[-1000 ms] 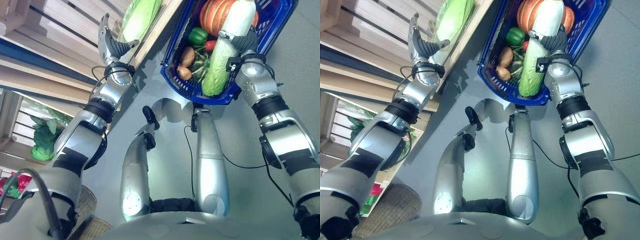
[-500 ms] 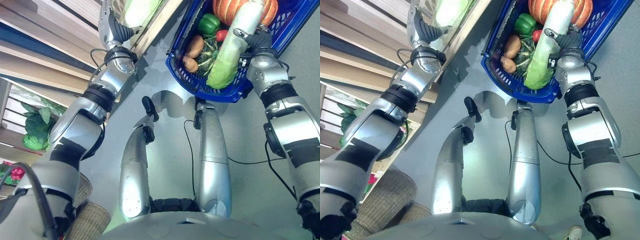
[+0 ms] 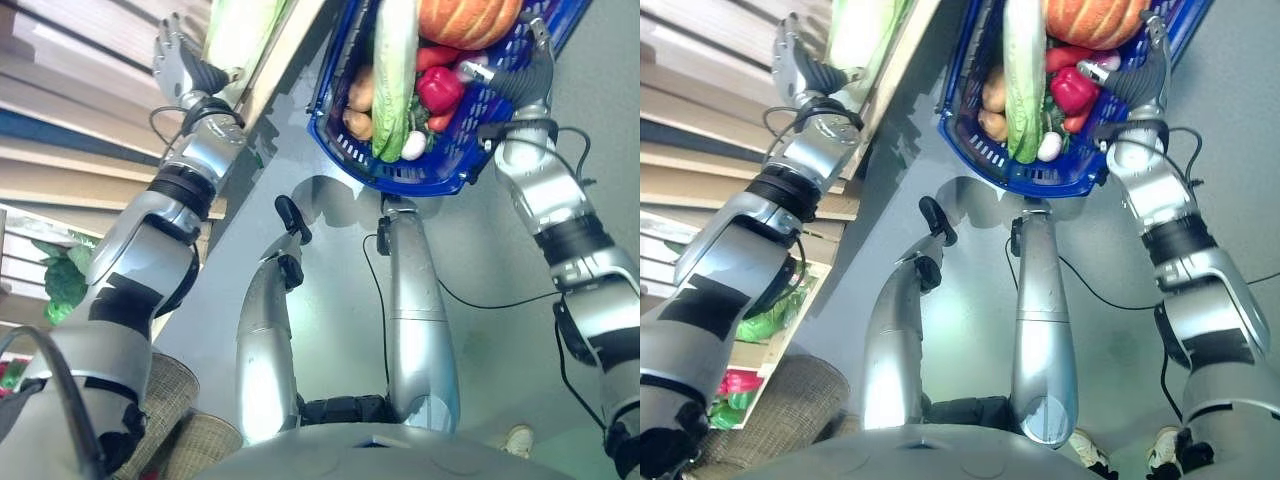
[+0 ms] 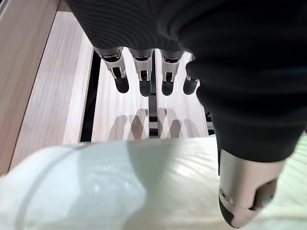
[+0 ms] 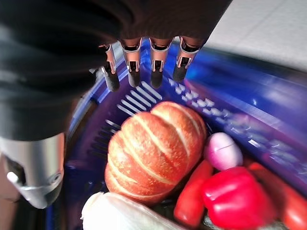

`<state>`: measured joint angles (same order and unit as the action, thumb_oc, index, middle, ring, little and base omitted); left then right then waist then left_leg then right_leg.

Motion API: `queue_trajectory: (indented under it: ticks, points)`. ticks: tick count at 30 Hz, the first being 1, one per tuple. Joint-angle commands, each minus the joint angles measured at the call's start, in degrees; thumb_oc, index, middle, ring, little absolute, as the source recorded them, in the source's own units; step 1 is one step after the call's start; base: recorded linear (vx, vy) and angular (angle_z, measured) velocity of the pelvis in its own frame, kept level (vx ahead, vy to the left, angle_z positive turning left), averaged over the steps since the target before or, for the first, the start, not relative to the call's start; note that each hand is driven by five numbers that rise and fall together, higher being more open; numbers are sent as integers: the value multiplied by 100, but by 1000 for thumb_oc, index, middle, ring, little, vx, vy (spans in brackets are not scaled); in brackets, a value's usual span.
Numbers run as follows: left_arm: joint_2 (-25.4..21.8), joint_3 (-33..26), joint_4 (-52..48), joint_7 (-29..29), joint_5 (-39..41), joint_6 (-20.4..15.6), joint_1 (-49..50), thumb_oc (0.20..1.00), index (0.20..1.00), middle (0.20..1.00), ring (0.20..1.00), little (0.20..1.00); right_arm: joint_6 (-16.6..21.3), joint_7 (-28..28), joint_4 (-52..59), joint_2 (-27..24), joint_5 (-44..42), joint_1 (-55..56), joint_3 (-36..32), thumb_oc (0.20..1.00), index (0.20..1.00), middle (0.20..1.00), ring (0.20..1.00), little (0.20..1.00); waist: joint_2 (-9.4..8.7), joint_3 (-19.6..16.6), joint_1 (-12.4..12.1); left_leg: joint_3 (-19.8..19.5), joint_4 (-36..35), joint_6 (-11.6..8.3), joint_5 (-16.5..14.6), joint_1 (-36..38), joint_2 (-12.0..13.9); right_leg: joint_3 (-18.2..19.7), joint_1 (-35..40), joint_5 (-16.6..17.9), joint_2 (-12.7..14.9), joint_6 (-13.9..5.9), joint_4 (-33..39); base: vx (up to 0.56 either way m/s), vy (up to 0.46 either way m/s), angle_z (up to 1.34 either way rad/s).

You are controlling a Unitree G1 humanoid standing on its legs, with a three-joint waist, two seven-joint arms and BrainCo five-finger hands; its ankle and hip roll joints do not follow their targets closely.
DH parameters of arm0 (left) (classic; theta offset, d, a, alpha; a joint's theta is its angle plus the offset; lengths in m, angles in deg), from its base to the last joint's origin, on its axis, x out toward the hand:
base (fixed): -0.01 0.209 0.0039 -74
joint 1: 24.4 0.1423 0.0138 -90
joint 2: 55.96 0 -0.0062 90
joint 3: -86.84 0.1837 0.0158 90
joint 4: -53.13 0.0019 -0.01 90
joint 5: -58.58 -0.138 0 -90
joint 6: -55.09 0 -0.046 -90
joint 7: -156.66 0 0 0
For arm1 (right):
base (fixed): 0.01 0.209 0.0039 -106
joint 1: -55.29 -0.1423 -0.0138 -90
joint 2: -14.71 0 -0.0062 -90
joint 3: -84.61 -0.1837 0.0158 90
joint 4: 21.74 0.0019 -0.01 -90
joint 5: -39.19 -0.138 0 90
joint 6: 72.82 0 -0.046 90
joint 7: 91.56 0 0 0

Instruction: Pick up fruits and vegetables into the basket

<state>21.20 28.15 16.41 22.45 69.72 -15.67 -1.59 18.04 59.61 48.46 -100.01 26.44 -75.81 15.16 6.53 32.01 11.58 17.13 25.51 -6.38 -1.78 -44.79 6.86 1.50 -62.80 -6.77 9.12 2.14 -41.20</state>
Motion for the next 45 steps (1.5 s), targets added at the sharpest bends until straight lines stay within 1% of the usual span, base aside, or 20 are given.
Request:
queue_trajectory:
  ticks: [1,2,4,5,8,9,11,15,19,23,29,30,31,32,33,34,37,40,44,45]
  points:
    - [-262,-506,436,75,-228,127,323,1000,1000,1000,1000,1000,546,424,615,-10,203,765,-220,1000,1000,1000,1000,1000,61,-222,533,59,443,-61,-312,-227,80,133,277,-472,-266,-448,90,21,42,-18]
    - [-329,-621,471,-14,-158,168,415,1000,1000,1000,1000,1000,701,668,913,33,172,1129,-345,1000,1000,1000,1000,1000,11,-222,614,96,445,-74,-318,-209,105,154,277,-475,-281,-453,86,30,58,-22]
    - [-373,-705,516,-83,-67,177,496,1000,1000,1000,1000,1000,783,773,1130,81,155,1426,-433,1000,1000,1000,1000,1000,-32,-222,674,124,447,-87,-323,-192,124,177,279,-478,-295,-458,80,24,46,-14]
    - [-436,-831,633,-220,95,115,612,1000,1000,1000,1000,1000,950,998,1333,118,-9,1808,-571,1000,1000,1000,1000,1000,-81,-222,765,167,428,-106,-310,-168,146,208,290,-470,-320,-460,104,20,36,-9]
    - [-490,-979,895,-513,634,5,667,1000,1000,1000,1000,1000,994,1257,1562,213,-129,2176,-650,1000,1000,1000,1000,1000,-148,-222,878,222,424,-120,-310,-127,183,250,301,-459,-349,-462,121,22,24,-10]
    - [-491,-988,917,-558,676,-3,672,1000,1000,1000,1000,1000,991,1292,1577,219,-148,2207,-656,1000,1000,1000,1000,1000,-154,-222,886,227,424,-120,-310,-123,186,253,302,-458,-351,-462,122,15,1,-11]
    - [-520,-1121,1171,-978,1276,-138,702,1000,1000,1000,1000,1000,897,1511,1733,224,-231,2422,-681,1000,1000,1000,1000,1000,-211,-222,955,263,445,-115,-312,-114,207,265,315,-444,-394,-450,150,22,-2,-10]
    - [-474,-1216,1358,-1399,1809,-290,780,1000,1000,1000,1000,1000,753,1611,1760,292,-429,2507,-636,1000,1000,1000,1000,1000,-267,-222,976,278,495,-91,-337,-120,236,262,332,-451,-429,-436,142,15,-15,-6]
    - [-388,-1296,1420,-1715,2272,-354,887,1000,1000,1000,1000,1000,539,1659,1817,389,-702,2517,-616,1000,1000,1000,1000,1000,-323,-222,982,288,534,-56,-360,-148,269,249,330,-441,-474,-417,152,0,0,0]
    - [-282,-1346,1410,-1842,2514,-367,970,1000,1000,1000,1000,1000,409,1603,1789,479,-969,2512,-621,1000,1000,1000,1000,1000,-370,-222,969,280,577,-20,-373,-208,286,233,318,-430,-509,-399,172,2,-17,0]
    - [-248,-1342,1473,-1741,2540,-252,968,1000,1000,1000,1000,1000,337,1591,1784,549,-1289,2546,-647,1000,1000,1000,1000,1000,-419,-222,978,268,601,5,-374,-276,299,215,290,-402,-539,-372,208,3,-13,-6]
    - [-249,-1340,1494,-1744,2527,-232,966,799,799,799,799,799,339,1596,1780,565,-1328,2552,-643,1000,1000,1000,1000,1000,-429,-222,978,262,608,9,-376,-290,303,214,282,-399,-544,-367,208,1,-17,-3]
    - [-250,-1340,1504,-1747,2506,-207,960,733,733,733,733,733,340,1592,1778,576,-1349,2553,-638,1000,1000,1000,1000,1000,-435,-222,977,256,611,10,-378,-297,305,214,280,-399,-546,-366,209,-5,-40,0]
    - [-270,-1289,1548,-1747,2250,-144,920,489,489,489,489,489,410,1567,1748,596,-1426,2581,-608,1000,1000,1000,1000,1000,-463,-222,976,247,634,18,-385,-338,315,203,257,-389,-557,-355,212,-6,-40,2]
    - [-275,-1277,1558,-1767,2213,-134,918,460,460,460,460,460,425,1574,1736,600,-1431,2583,-607,1000,1000,1000,1000,1000,-467,-222,976,244,643,19,-387,-349,317,202,253,-388,-559,-353,212,-8,-51,2]
    - [-288,-1234,1591,-1818,2158,-125,909,200,200,200,200,200,464,1583,1713,608,-1475,2586,-598,1000,1000,1000,1000,1000,-484,-222,976,239,663,26,-392,-371,325,197,242,-384,-568,-349,208,-2,-32,2]
    - [-251,-1101,1627,-2049,1970,-98,902,200,200,200,200,200,460,1619,1690,628,-1652,2564,-553,1000,1000,1000,1000,1000,-510,-222,977,228,664,36,-402,-392,330,195,227,-375,-590,-340,209,-3,-16,-1]
    - [-178,-1011,1614,-2302,1825,-180,945,200,200,200,200,200,544,1650,1671,657,-1692,2562,-519,1000,1000,1000,1000,1000,-523,-222,970,230,668,44,-400,-404,336,191,228,-366,-599,-331,220,-1,-4,-1]
    - [-87,-904,1465,-2565,1800,-263,996,200,200,200,200,200,595,1751,1696,673,-1774,2545,-520,1000,1000,1000,1000,1000,-522,-222,964,240,641,49,-410,-359,335,188,274,-373,-610,-332,242,0,0,0]
    - [-47,-871,1401,-2756,1862,-248,1024,200,200,200,200,200,585,1771,1753,682,-1772,2545,-540,1000,1000,1000,1000,1000,-513,-222,966,251,614,48,-408,-313,334,190,314,-376,-605,-333,258,0,0,0]
